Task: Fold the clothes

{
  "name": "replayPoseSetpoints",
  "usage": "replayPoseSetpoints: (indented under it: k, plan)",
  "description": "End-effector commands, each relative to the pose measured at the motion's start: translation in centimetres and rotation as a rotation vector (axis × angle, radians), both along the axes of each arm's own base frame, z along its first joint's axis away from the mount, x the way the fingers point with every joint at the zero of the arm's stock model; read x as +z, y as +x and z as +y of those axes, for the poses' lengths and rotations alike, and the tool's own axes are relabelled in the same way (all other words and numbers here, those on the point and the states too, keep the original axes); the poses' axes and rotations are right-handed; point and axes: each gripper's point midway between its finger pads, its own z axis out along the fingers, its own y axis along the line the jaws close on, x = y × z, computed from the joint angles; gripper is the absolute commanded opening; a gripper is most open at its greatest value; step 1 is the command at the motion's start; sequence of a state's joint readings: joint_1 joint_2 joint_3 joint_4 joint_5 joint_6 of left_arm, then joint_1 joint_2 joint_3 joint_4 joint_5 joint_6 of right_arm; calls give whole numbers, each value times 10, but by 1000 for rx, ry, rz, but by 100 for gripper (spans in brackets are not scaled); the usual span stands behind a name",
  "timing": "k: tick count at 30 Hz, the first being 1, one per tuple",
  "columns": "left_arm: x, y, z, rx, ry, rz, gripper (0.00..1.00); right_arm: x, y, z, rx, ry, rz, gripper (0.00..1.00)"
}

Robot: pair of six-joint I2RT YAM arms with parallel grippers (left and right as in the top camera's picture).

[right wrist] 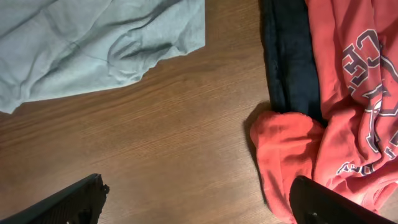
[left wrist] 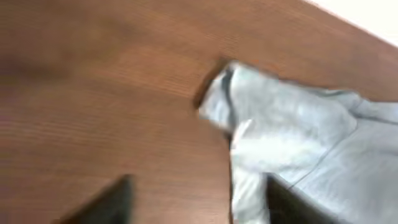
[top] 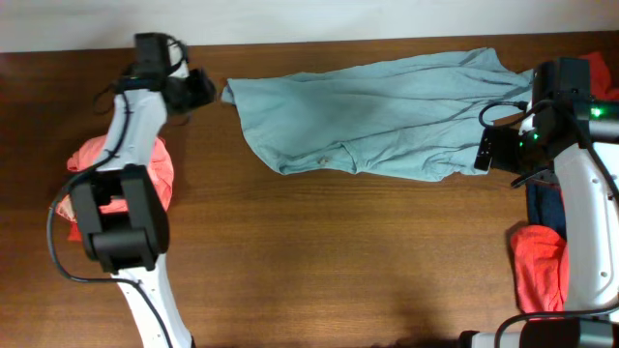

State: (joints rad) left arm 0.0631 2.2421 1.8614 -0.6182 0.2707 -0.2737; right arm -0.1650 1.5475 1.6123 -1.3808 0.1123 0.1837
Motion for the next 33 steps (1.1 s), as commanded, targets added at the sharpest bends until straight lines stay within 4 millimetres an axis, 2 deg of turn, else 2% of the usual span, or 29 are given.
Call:
replayPoseSetpoints:
  k: [1, 4, 9, 10, 12, 13, 14, 16, 20, 22, 27, 28, 29, 31, 32, 33]
  plan:
    - [10, -18, -40, -112, -125, 46, 93, 7, 1, -5, -13, -19, -21, 99]
    - [-1, -48, -66, -158, -166, 173, 96, 7, 1, -5, -13, -19, -20, 99]
    - [-14, -94, -115, -266, -138, 339, 93, 7, 1, -5, -6, -20, -19, 99]
    - [-16, -103, -126, -286, -133, 367, 89, 7, 1, -5, -6, -20, -19, 99]
    - [-20, -116, -140, -313, -107, 405, 67, 7, 1, -5, -6, -20, -18, 99]
    - [-24, -121, -146, -319, -81, 419, 59, 7, 1, -5, -6, -20, -18, 99]
    - [-27, -124, -149, -312, -53, 430, 50, 7, 1, -5, -6, -20, -18, 99]
    - [-38, -131, -150, -289, 29, 452, 44, 7, 0, -5, -6, -20, -16, 99]
    - [-54, -141, -146, -285, 157, 465, 46, 6, -1, -4, -5, -19, -11, 99]
    - [-60, -143, -145, -285, 190, 464, 51, 6, -1, -4, -5, -19, -11, 99]
    - [-65, -139, -146, -286, 215, 438, 52, 6, -1, -4, -5, -19, -10, 99]
    - [-65, -138, -147, -286, 215, 434, 46, 6, -1, -4, -6, -19, -10, 99]
    - [-65, -137, -147, -286, 213, 429, 30, 6, -1, -4, -6, -18, -10, 99]
    - [-65, -135, -148, -286, 212, 422, 4, 6, -1, -4, -5, -19, -10, 99]
    - [-65, -135, -148, -285, 212, 422, 0, 6, -1, -4, -5, -19, -10, 99]
    - [-65, -136, -147, -286, 212, 423, 0, 6, -1, -4, -5, -19, -10, 99]
